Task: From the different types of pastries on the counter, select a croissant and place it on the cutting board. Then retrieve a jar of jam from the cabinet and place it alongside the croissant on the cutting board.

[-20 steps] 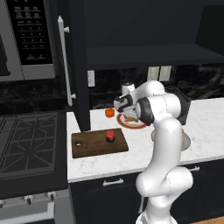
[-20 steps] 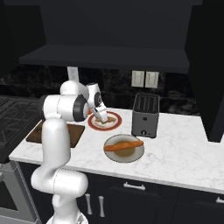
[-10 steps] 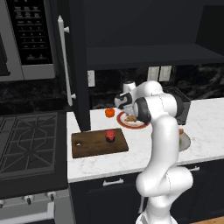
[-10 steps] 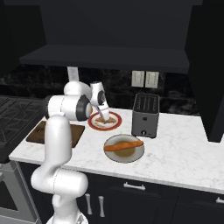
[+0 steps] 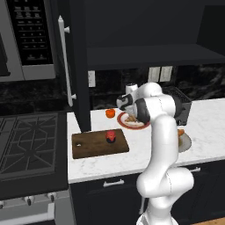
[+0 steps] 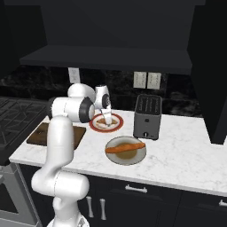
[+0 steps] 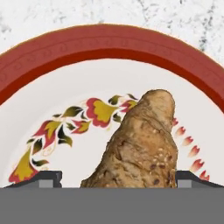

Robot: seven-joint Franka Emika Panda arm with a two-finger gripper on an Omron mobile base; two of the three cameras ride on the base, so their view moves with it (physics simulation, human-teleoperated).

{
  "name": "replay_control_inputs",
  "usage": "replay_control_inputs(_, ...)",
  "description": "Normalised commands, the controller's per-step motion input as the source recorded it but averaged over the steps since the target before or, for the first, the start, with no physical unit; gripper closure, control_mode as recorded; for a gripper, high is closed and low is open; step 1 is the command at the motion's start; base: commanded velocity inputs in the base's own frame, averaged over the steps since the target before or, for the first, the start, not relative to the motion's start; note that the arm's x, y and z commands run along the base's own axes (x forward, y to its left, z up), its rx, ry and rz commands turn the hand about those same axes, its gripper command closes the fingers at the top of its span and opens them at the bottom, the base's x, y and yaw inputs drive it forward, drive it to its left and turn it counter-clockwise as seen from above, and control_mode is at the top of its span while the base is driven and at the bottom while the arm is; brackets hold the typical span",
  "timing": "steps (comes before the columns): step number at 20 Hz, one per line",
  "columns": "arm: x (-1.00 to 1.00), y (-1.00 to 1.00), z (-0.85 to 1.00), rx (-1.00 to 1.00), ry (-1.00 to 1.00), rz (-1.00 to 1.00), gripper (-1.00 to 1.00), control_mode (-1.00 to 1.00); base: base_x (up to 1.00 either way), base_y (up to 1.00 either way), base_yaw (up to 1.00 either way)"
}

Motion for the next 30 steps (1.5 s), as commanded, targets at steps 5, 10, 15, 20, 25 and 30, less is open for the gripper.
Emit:
replay_control_inputs(5,0.02,-0.01,-0.17,0.00,-0.01,-0.13,1.00,-1.00,0.00,0.00,0.00)
replay_control_inputs(10,-0.11,-0.05,0.50,0.02,-0.11,-0.13,1.00,-1.00,0.00,0.00,0.00)
replay_control_inputs(15,-0.27,0.06,0.29,0.00,-0.06,-0.08,1.00,-1.00,0.00,0.00,0.00)
replay_control_inputs(20,-0.22,0.57,0.00,-0.02,-0.02,-0.03,1.00,-1.00,0.00,0.00,0.00)
replay_control_inputs(25,0.00,0.93,0.00,-0.06,0.00,0.00,1.00,-1.00,0.00,0.00,0.00)
replay_control_inputs(30,0.01,0.85,0.00,-0.05,0.00,-0.02,1.00,-1.00,0.00,0.00,0.00)
